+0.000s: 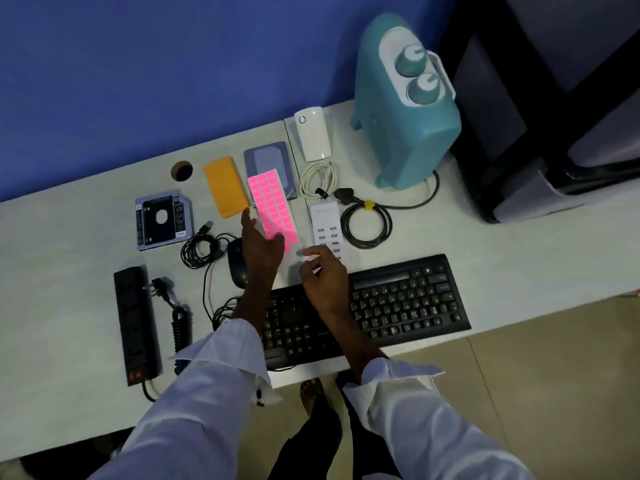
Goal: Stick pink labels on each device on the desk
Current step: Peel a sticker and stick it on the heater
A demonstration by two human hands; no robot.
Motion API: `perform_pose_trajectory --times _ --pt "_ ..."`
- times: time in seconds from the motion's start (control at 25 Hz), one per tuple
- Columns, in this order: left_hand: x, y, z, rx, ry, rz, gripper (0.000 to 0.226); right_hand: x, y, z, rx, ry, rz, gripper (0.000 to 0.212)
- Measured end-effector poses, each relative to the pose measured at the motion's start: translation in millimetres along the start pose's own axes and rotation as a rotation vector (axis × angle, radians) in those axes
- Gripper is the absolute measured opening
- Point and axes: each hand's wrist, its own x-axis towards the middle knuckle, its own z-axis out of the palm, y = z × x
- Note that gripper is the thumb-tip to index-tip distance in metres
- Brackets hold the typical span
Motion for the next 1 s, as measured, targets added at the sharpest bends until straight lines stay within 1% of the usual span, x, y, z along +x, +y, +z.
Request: perform_pose_trajectory --times 0.12,0.16,0.2,0.28,0.32,0.4,0.52,0.56,0.68,0.76,0.8,0.92,1.0 --pt "15 -6 7 -0.123 0.063 -0.038 0.081 21 2 5 -0.082 -0.070 0.021 0.028" --pt "15 -4 7 -0.179 0.060 -0.081 0.076 25 3 6 -0.111 -0.066 0.024 0.031" --pt "17 -5 9 -0.222 0.049 -0.113 0.065 28 4 6 -0.134 -0.063 0.021 0.033" --pt "14 -5 6 -0.184 0.000 -0.089 0.035 32 2 5 -0.161 -0.074 0.019 0.034" --pt "9 -3 3 -0.149 -0.044 -0.070 0.025 33 0 4 -0.164 -0.076 0.029 0.034" --pt "3 -3 -5 -0.157 -0.075 -0.033 0.021 36 -7 0 -0.158 -0.083 0.085 0.033" --pt "2 1 -20 -0.335 -0.031 -0.044 0.011 42 -14 0 -0.125 -0.123 0.197 0.036" --pt "3 5 -24 -0.382 -0.033 -0.046 0.008 43 -17 0 -0.094 -0.137 0.217 0.034" --pt "0 14 -30 -0.416 -0.039 -0.055 0.008 45 -24 1 0.156 -0.161 0.301 0.019" --pt "-7 19 -34 -0.353 -0.039 0.017 0.024 43 -32 -1 0.294 -0.193 0.408 0.015" --pt "-11 20 -37 -0.312 -0.069 0.089 0.029 42 -35 -1 0.330 -0.200 0.439 0.015" --pt "-19 12 -45 -0.133 -0.250 0.294 0.023 43 -36 3 0.370 -0.178 0.470 0.019" --pt "-24 9 -49 -0.046 -0.287 0.310 0.028 43 -36 7 0.371 -0.169 0.467 0.018"
